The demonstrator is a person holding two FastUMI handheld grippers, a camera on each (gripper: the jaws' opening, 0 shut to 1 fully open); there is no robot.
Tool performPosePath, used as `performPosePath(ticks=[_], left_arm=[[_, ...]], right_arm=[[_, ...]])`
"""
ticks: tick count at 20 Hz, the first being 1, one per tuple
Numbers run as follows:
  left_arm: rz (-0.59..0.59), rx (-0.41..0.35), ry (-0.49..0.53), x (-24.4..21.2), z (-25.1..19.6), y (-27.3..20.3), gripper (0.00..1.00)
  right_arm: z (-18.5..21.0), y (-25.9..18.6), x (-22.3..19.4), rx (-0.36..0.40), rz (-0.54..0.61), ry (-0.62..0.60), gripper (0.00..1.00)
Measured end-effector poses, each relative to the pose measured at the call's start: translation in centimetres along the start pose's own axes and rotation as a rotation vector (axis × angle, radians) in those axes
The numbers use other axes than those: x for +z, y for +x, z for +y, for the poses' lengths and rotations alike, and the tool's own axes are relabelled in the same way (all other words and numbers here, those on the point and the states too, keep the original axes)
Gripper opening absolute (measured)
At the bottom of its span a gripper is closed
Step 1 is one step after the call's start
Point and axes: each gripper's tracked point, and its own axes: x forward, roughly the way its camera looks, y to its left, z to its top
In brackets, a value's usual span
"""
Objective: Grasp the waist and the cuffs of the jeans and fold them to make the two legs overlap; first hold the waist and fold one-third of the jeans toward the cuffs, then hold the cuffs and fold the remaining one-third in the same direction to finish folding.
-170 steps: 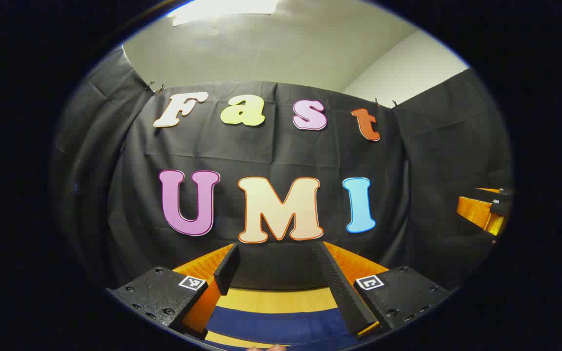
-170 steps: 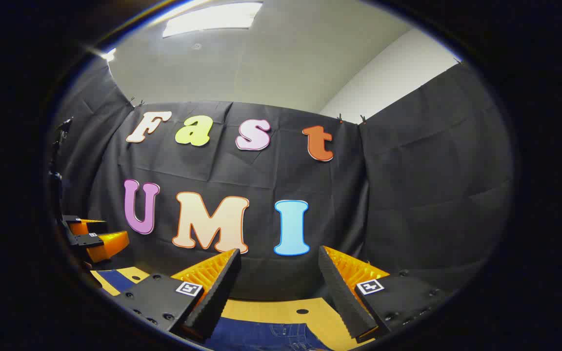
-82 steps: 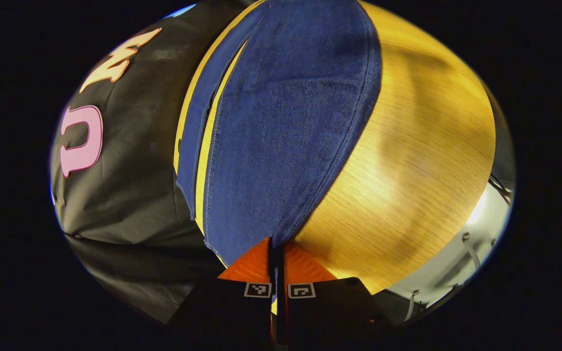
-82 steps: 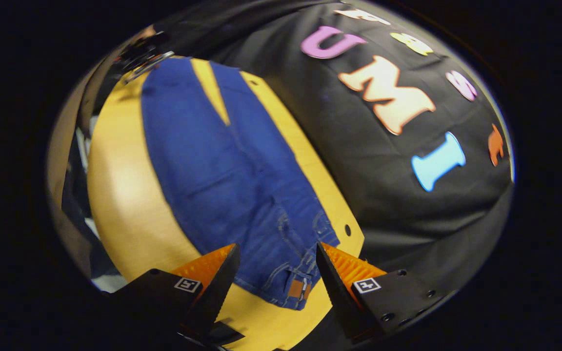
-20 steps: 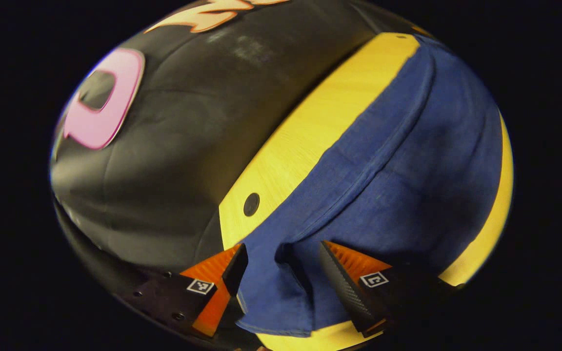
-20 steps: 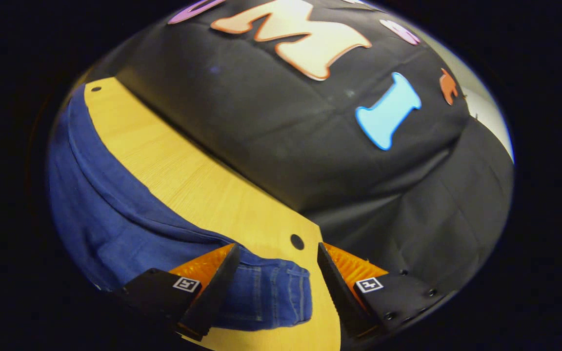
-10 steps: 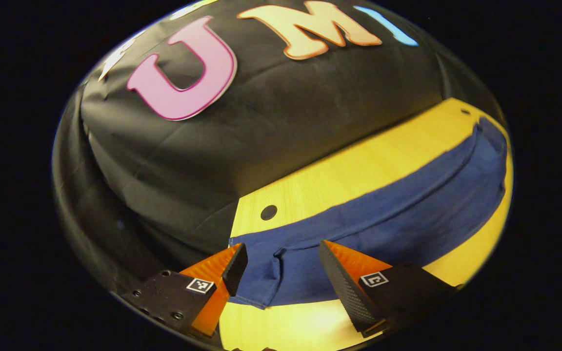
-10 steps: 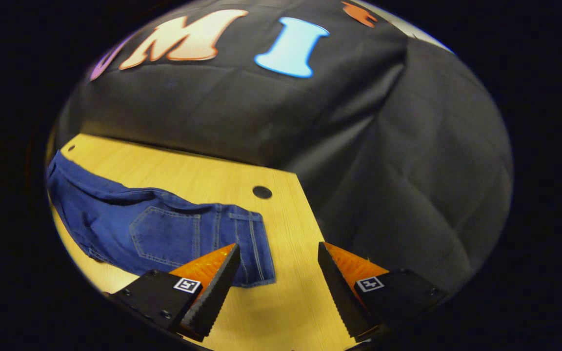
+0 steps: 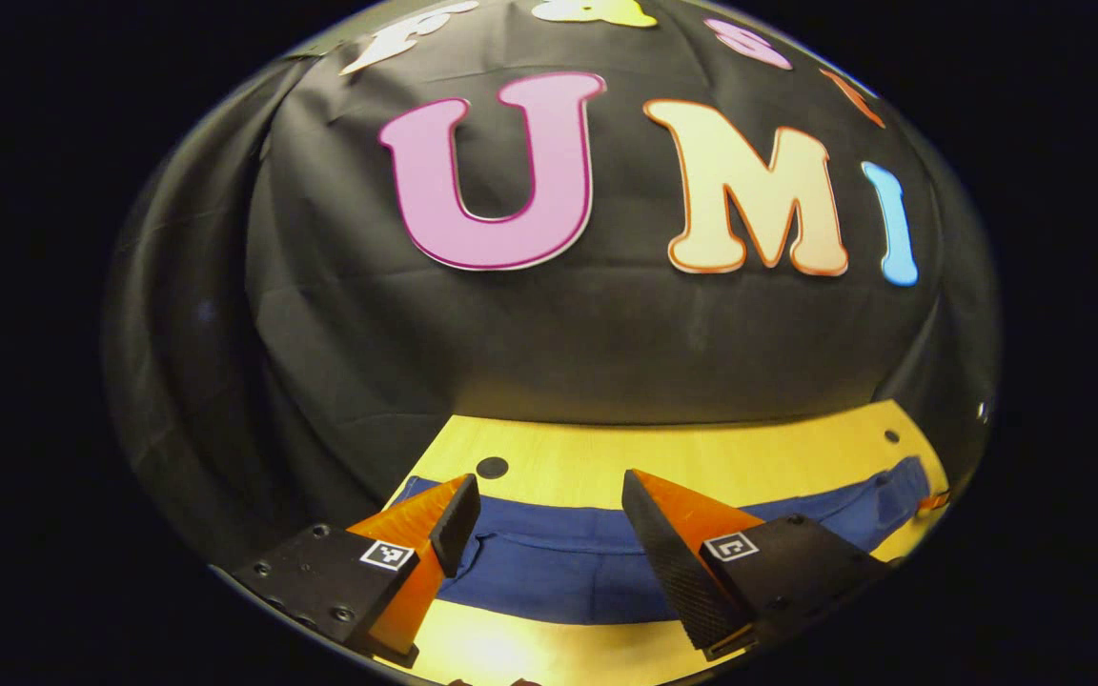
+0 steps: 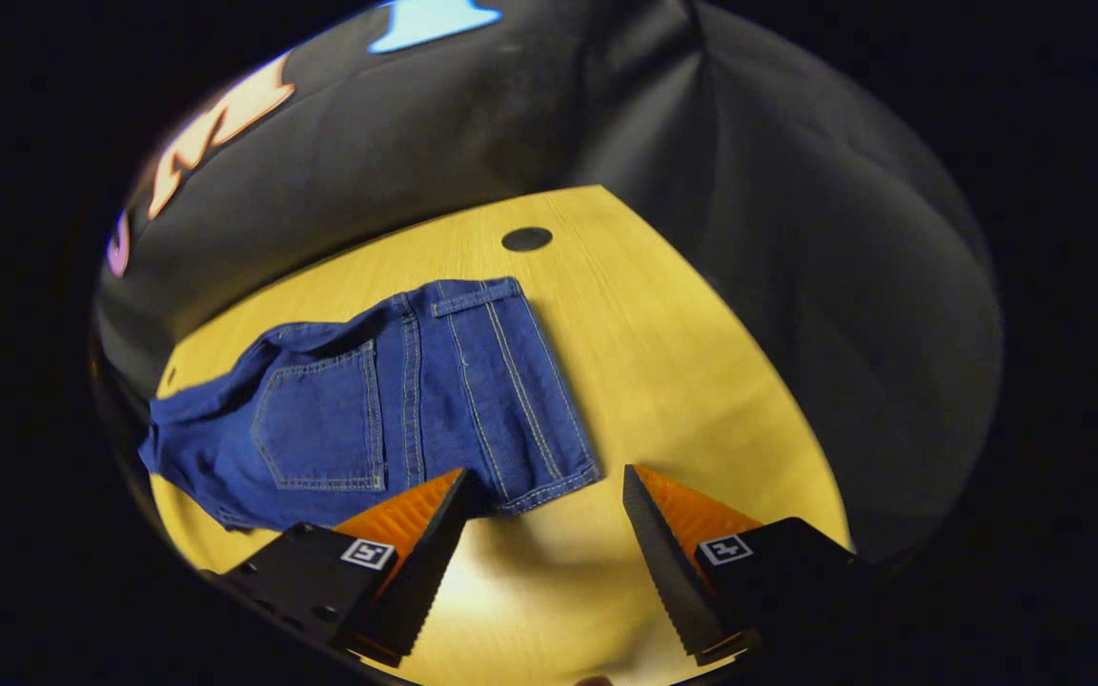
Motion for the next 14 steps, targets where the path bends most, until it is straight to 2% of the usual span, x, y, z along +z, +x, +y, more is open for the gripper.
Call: performPosePath(ticks=[5, 6, 7, 8, 9, 11, 13, 14], left_arm=[[-0.040, 0.021, -0.016, 0.9, 0.2, -1.2, 0.95], [-0.047, 0.023, -0.021, 1.0, 0.4, -1.3, 0.94], [-0.054, 0.028, -0.023, 1.0, 0.6, -1.3, 0.94], [-0.057, 0.032, -0.023, 1.0, 0.7, -1.4, 0.94], [-0.056, 0.039, -0.021, 0.8, 1.1, -1.5, 0.94], [-0.042, 0.054, -0.024, 0.3, 2.1, -1.9, 0.94], [-0.025, 0.054, -0.037, -0.8, 4.1, -2.9, 0.95], [-0.024, 0.054, -0.044, -1.3, 5.2, -2.8, 0.95]], right_arm=[[-0.2, 0.9, 0.0, 0.030, -0.009, 0.094, 0.96], [0.1, 0.7, 0.2, 0.060, -0.016, 0.081, 0.91], [1.0, 0.7, -0.1, 0.130, -0.004, 0.075, 0.73], [1.3, 0.4, 0.0, 0.154, 0.007, 0.090, 0.56], [1.2, 0.5, 0.8, 0.156, -0.012, 0.112, 0.39], [0.9, -0.5, 0.7, 0.098, -0.026, 0.106, 0.15], [2.0, -2.4, 3.2, 0.044, -0.160, 0.055, 0.09], [3.2, -4.2, 4.9, 0.047, -0.228, 0.043, 0.05]])
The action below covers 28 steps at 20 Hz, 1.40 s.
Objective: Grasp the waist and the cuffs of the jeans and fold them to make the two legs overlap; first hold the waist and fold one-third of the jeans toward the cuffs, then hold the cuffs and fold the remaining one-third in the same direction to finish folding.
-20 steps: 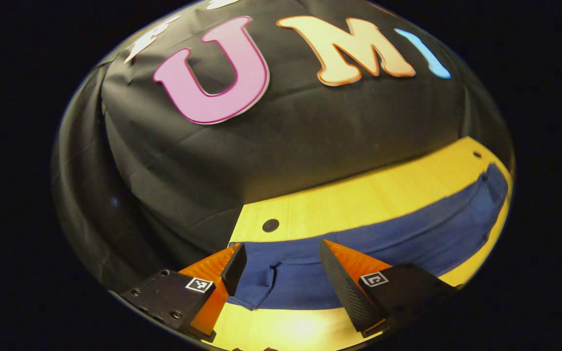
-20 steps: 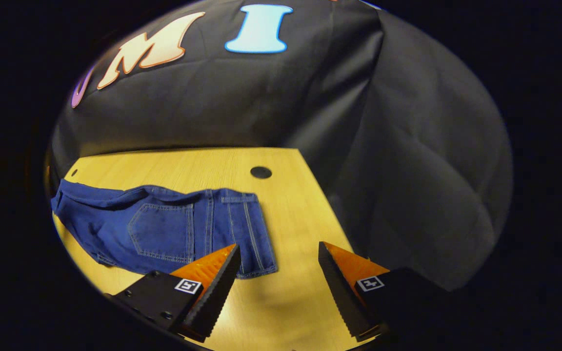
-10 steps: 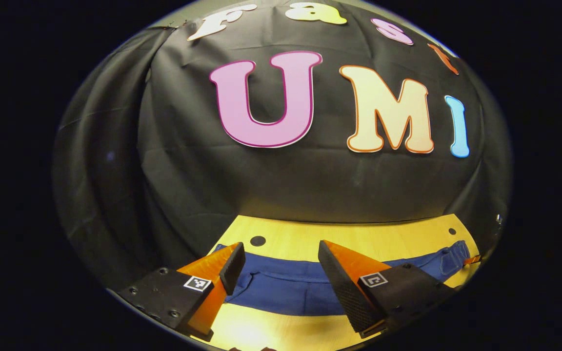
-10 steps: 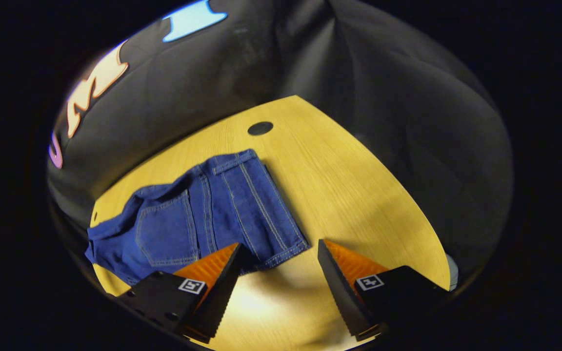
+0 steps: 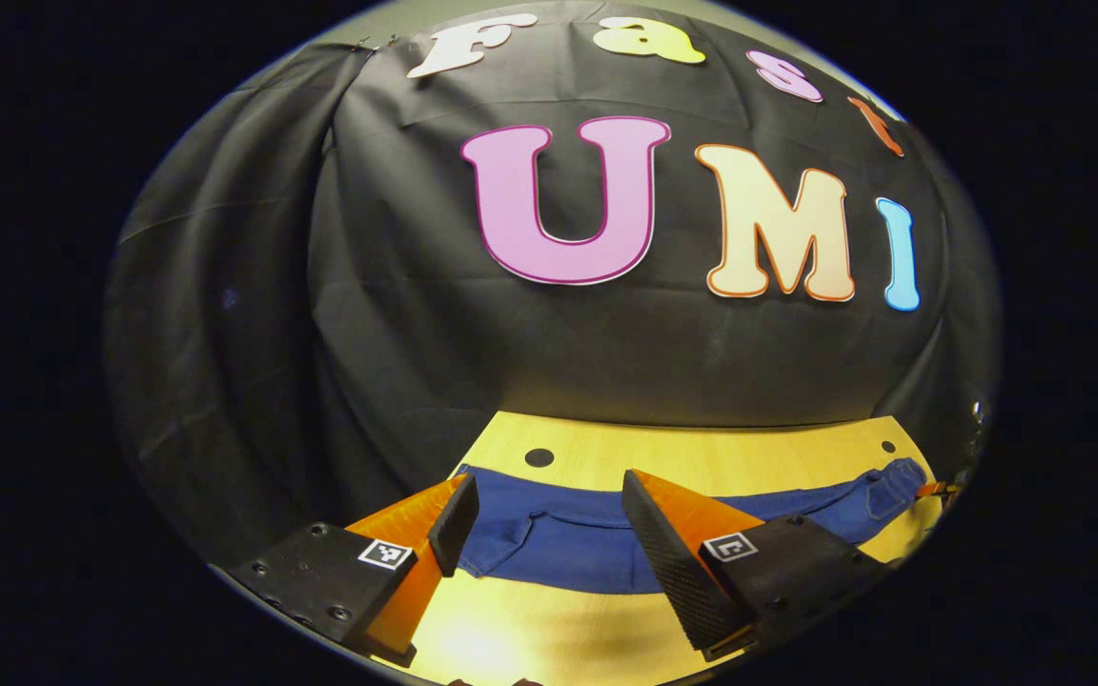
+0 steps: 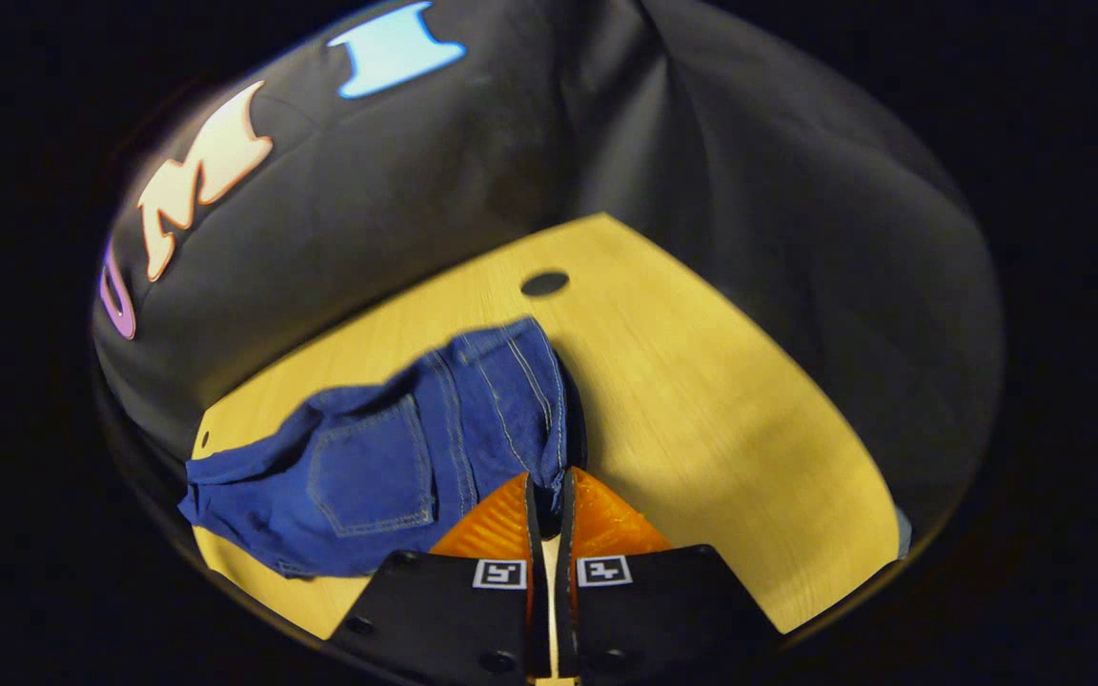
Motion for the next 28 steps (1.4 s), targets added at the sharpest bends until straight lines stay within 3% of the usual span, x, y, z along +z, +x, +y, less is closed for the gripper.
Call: performPosePath(ticks=[4, 9, 15, 20, 24, 28], left_arm=[[0.012, -0.005, -0.016, -0.6, 2.6, 0.6, 0.95], [0.033, -0.025, -0.011, -1.2, 5.3, 2.4, 0.95], [0.043, -0.064, -0.016, -1.6, 8.6, 4.3, 0.95], [0.066, -0.087, -0.036, -3.0, 11.9, 5.8, 0.95], [0.108, -0.091, -0.024, -4.7, 14.5, 7.0, 0.95], [0.137, -0.102, -0.022, -6.2, 16.8, 7.9, 0.94]], right_arm=[[6.3, -5.1, 6.0, 0.057, -0.181, -0.019, 0.05], [14.6, -10.5, 9.6, 0.119, -0.340, -0.126, 0.05], [28.8, -14.8, 10.4, 0.257, -0.431, -0.186, 0.04], [38.4, -14.6, 6.7, 0.350, -0.412, -0.259, 0.04], [45.4, -13.3, 0.6, 0.417, -0.349, -0.319, 0.04], [49.7, -9.6, -7.8, 0.447, -0.206, -0.373, 0.04]])
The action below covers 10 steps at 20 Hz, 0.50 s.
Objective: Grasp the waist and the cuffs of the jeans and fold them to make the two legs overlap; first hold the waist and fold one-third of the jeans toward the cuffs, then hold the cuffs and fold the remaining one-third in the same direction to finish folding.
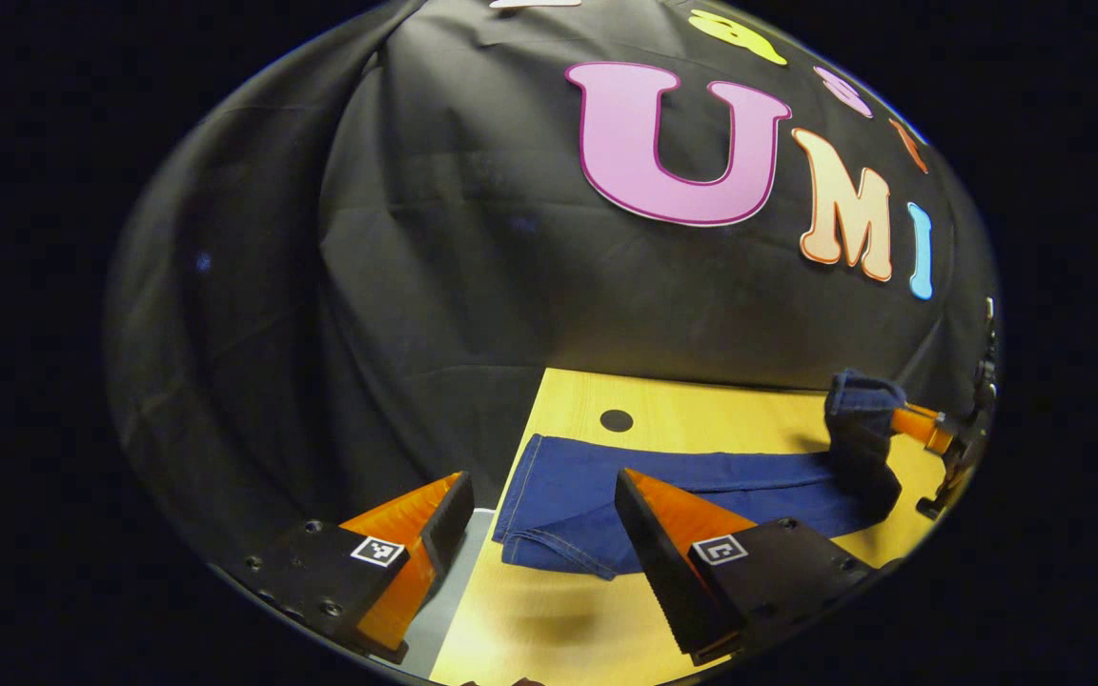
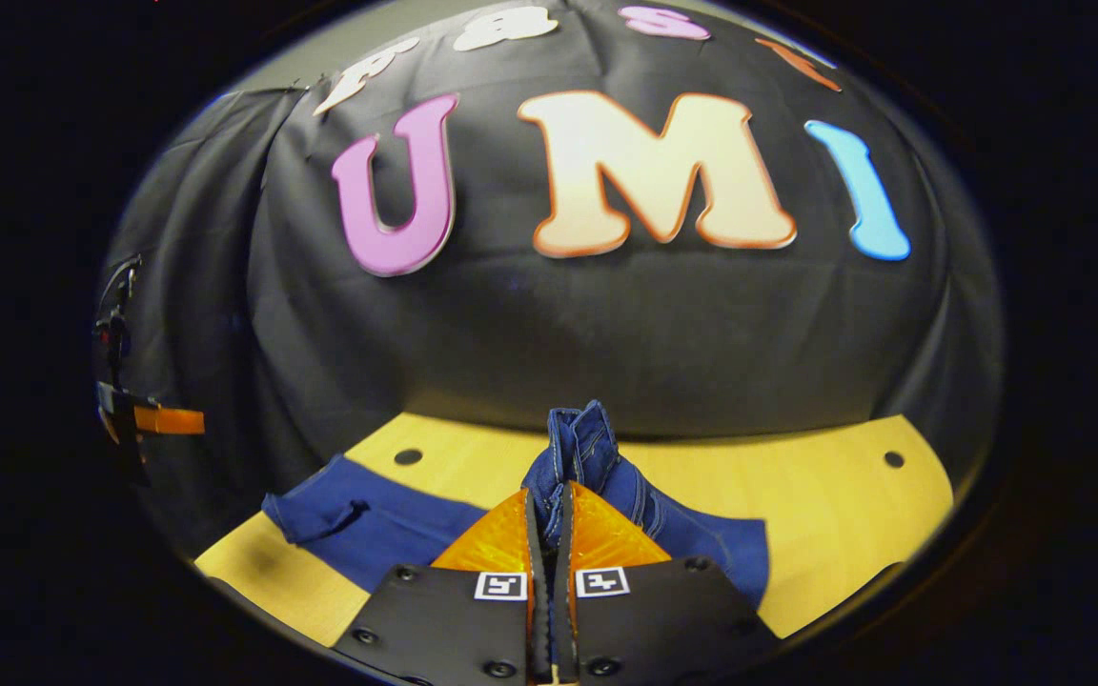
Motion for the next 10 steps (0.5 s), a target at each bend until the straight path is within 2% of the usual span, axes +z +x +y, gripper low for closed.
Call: performPosePath(ticks=[3, 8, 10], left_arm=[[0.024, -0.013, 0.002, -0.9, 0.9, 1.0, 0.94], [0.065, -0.068, -0.023, -3.0, 0.9, 2.6, 0.93], [0.097, -0.095, -0.040, -4.6, 0.6, 4.0, 0.94]], right_arm=[[2.5, 1.5, -5.0, 0.018, 0.094, -0.018, 0.04], [4.3, 1.9, -10.0, 0.036, 0.208, -0.061, 0.05], [5.4, 0.9, -10.6, 0.089, 0.230, -0.044, 0.15]])
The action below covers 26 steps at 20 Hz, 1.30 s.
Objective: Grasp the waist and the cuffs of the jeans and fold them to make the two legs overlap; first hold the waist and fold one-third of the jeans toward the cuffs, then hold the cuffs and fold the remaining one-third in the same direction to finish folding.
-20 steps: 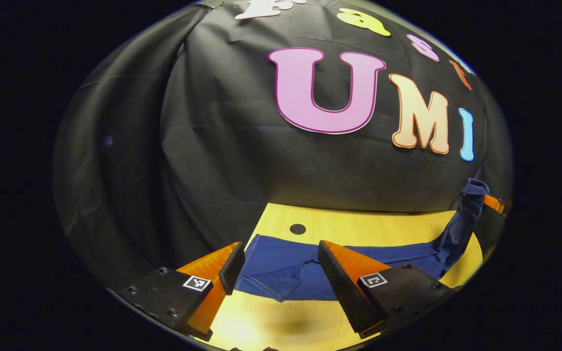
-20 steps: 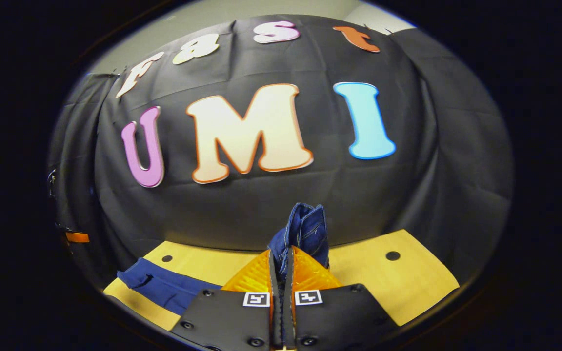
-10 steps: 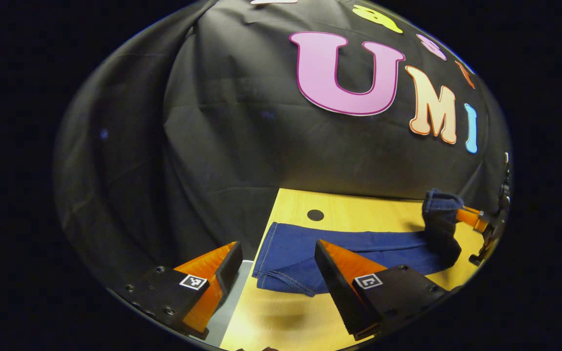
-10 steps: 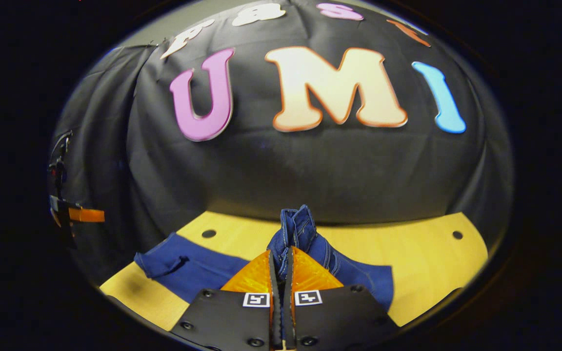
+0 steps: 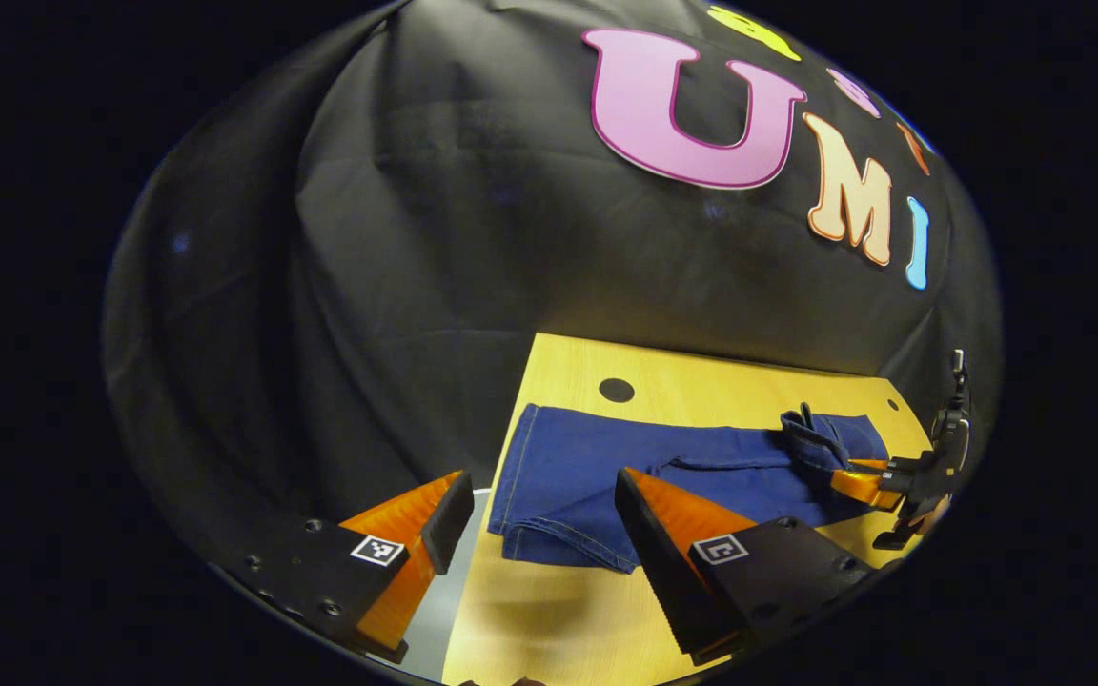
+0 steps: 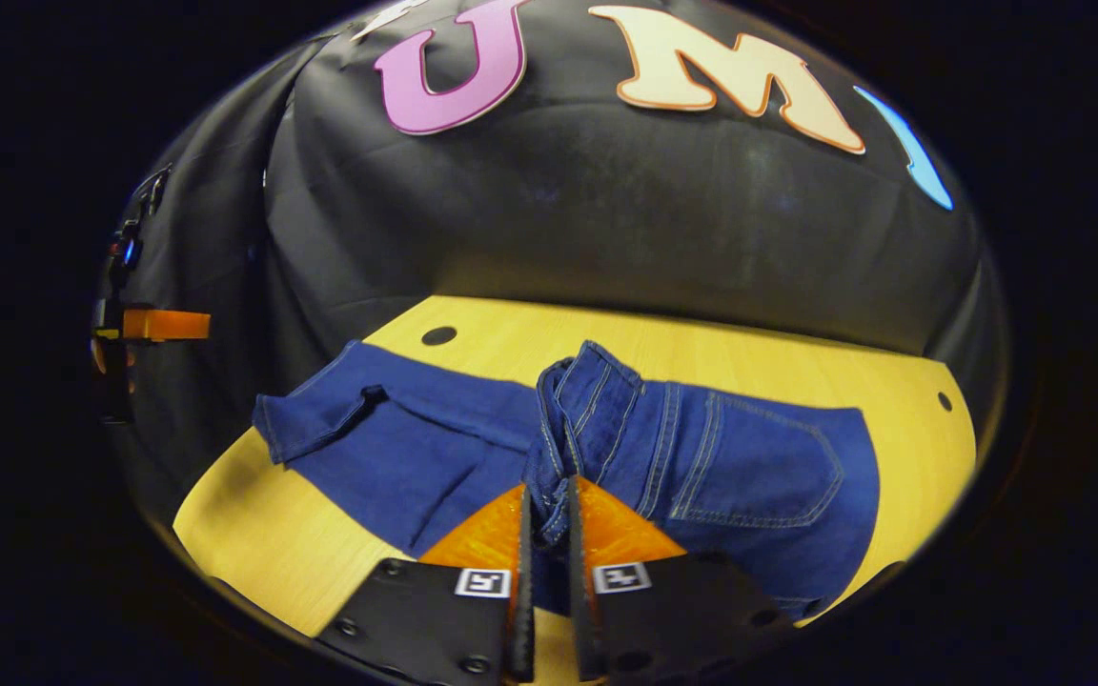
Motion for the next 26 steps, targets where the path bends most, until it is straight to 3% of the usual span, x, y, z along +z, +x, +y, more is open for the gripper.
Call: performPosePath(ticks=[3, 12, 19, 21, 24, 25, 26], left_arm=[[0.068, -0.046, -0.015, -2.7, -0.6, 2.9, 0.94], [0.297, -0.112, 0.072, -9.0, -0.1, 10.5, 0.94], [0.289, -0.065, 0.090, -9.0, 1.0, 10.4, 0.93], [0.267, -0.042, 0.060, -8.7, 1.2, 10.7, 0.91], [0.215, -0.032, -0.037, -8.4, 1.4, 10.6, 0.77], [0.180, -0.034, -0.092, -7.9, 1.1, 10.7, 0.84], [0.169, -0.037, -0.130, -7.8, 0.8, 10.6, 0.74]], right_arm=[[0.1, -1.7, 1.2, 0.019, -0.031, -0.031, 0.98], [-7.1, -6.9, 1.8, -0.154, -0.023, -0.027, 0.97], [-6.6, -7.8, -0.2, -0.148, 0.018, -0.046, 0.97], [-6.0, -7.8, -0.6, -0.133, 0.023, -0.048, 0.97], [-5.8, -8.3, -0.5, -0.130, 0.019, -0.056, 0.96], [-5.9, -8.5, -0.7, -0.132, 0.018, -0.062, 0.98], [-6.1, -8.7, -0.8, -0.137, 0.019, -0.065, 0.96]])
